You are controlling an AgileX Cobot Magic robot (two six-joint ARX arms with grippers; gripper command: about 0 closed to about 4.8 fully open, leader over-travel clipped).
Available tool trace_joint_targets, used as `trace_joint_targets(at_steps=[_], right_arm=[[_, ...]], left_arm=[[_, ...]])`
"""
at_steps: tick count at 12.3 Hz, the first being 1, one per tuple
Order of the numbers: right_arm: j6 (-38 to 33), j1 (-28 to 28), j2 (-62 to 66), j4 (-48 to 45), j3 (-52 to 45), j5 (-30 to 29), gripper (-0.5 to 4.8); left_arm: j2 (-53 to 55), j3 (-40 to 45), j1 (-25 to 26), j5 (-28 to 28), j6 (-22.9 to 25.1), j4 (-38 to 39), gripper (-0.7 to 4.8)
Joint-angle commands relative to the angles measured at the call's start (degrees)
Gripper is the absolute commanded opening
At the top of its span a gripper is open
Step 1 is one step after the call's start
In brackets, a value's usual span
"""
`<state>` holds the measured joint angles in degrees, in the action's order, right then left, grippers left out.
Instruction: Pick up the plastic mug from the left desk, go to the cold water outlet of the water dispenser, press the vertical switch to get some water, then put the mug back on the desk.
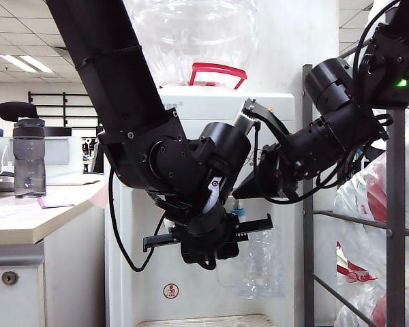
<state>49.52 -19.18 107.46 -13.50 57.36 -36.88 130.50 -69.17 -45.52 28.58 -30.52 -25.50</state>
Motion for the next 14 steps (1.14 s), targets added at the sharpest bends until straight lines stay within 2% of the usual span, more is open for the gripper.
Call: trace_joint_targets(at_steps=[1,5,14], right_arm=[[-0.33,-0.11,-1.05,-2.67,0.09,-0.15,-0.05],[-1.60,-0.11,-0.22,-5.07,0.11,1.36,-0.05],[-1.55,-0.11,2.32,-1.44,0.09,1.38,-0.05]], left_arm=[[-0.57,-0.24,-0.59,-1.81,0.02,-1.99,-0.07],[-0.57,-0.24,-0.59,-1.84,0.02,-2.01,-0.07],[-0.57,-0.24,-0.59,-1.84,0.04,-2.01,-0.07]])
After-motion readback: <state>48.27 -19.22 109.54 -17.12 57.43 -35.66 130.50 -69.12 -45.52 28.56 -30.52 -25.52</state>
